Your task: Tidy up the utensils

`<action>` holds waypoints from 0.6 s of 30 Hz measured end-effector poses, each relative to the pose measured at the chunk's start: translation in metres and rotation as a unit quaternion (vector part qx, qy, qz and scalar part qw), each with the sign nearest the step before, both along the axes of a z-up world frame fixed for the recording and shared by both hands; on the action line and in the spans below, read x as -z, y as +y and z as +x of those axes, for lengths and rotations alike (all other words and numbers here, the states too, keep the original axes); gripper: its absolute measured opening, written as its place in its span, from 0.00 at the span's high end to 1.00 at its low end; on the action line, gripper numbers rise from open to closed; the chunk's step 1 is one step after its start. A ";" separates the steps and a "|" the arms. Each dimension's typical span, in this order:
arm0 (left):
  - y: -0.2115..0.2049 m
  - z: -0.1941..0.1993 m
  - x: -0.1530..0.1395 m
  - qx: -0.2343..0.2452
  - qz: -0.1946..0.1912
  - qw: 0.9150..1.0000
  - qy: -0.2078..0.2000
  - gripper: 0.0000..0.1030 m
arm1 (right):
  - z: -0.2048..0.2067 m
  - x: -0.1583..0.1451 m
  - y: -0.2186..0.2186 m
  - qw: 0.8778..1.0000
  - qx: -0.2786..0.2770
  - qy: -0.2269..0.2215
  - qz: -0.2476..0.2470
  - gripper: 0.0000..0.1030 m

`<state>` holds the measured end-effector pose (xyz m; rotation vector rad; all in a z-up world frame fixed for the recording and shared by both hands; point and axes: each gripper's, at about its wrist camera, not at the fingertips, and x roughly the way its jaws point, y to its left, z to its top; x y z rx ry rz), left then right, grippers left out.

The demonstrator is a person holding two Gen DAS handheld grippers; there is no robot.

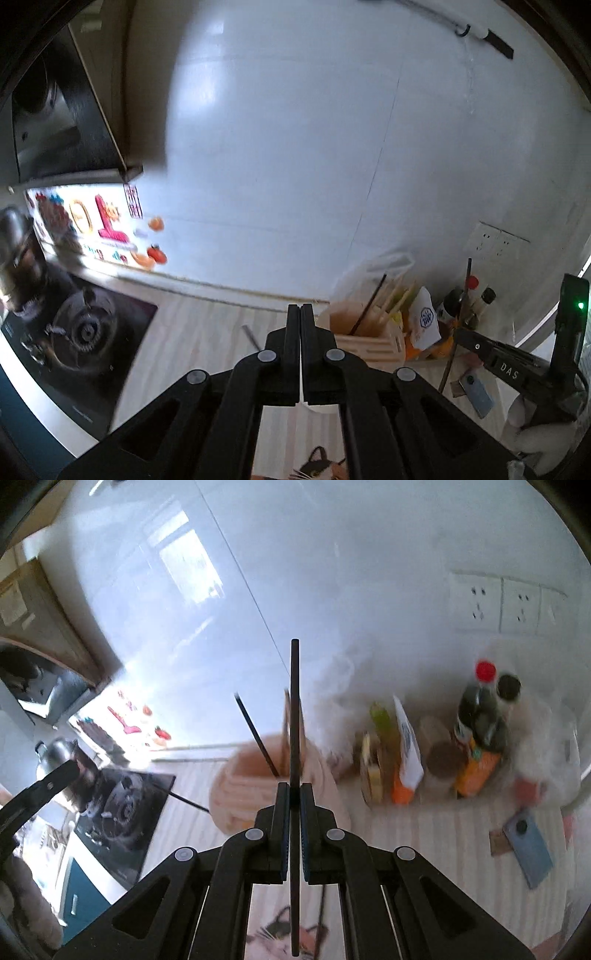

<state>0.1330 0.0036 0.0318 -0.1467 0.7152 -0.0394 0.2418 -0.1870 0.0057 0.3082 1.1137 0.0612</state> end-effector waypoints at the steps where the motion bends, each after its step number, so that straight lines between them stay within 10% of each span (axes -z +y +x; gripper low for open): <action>1: 0.004 0.000 0.002 -0.001 -0.002 1.000 0.000 1.00 | 0.005 -0.003 0.001 1.000 -0.002 -0.001 0.002 0.95; 5: 0.011 -0.002 0.051 -0.002 -0.034 0.997 0.064 0.98 | -0.004 0.021 0.000 0.999 -0.002 0.053 -0.007 0.95; 8: 0.003 -0.003 0.113 0.001 -0.056 0.987 0.152 0.74 | -0.030 0.071 -0.009 0.992 0.014 0.121 -0.014 0.95; 18: -0.105 -0.020 0.299 0.086 -0.080 0.924 0.363 0.71 | -0.131 0.188 -0.061 0.952 0.063 0.294 -0.054 0.95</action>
